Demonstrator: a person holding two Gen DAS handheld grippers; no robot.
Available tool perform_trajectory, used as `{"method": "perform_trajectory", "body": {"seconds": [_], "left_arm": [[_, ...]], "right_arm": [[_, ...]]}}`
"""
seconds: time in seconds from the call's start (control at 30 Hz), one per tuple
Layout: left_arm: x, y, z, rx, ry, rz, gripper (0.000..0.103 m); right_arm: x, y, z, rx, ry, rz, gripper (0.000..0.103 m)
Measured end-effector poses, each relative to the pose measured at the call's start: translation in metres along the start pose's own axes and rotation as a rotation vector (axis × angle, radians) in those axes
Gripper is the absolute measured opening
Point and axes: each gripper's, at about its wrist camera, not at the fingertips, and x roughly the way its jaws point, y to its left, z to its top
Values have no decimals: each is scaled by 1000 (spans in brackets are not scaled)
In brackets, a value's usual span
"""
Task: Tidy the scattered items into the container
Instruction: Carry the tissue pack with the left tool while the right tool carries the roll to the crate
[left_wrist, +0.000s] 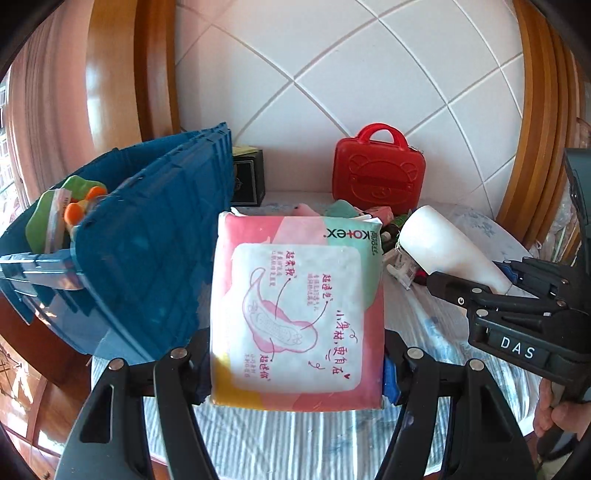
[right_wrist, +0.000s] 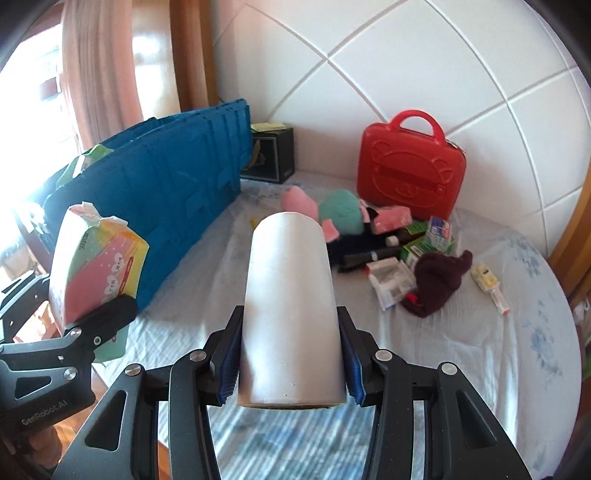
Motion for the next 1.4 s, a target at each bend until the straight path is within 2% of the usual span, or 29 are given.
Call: {"method": "perform_trajectory", "body": {"seconds": [0.2, 0.43, 0.6, 0.7, 0.77, 0.9, 1.03, 1.13, 1.23, 1.4], "left_arm": [[-28, 57, 11, -30, -67, 24, 66], [-36, 95, 42, -59, -143, 61, 66], [-37, 142, 74, -95, -159, 145, 66], [-34, 181, 92, -113, -149, 235, 66], [-26, 213, 105, -130, -124, 270, 66], [0, 276, 126, -150, -53, 257, 66], [43, 334, 145, -96, 75, 262, 66], [77, 373, 155, -70, 183, 267, 66], [105, 397, 159, -57, 284, 266, 66], [137, 409, 157, -24, 379, 214, 67]], "right_arm": [[-3, 71, 26, -53, -41, 28, 45], [3, 105, 59, -103, -92, 65, 45], [12, 126, 98, -152, -139, 124, 45], [21, 150, 122, -188, -149, 134, 46], [32, 171, 140, -204, -136, 166, 46], [60, 217, 171, -220, -105, 179, 46], [92, 261, 202, -179, -47, 201, 46], [118, 295, 224, -159, 1, 182, 46], [144, 322, 237, -139, 67, 170, 46], [184, 358, 242, -166, 157, 109, 46]]}}
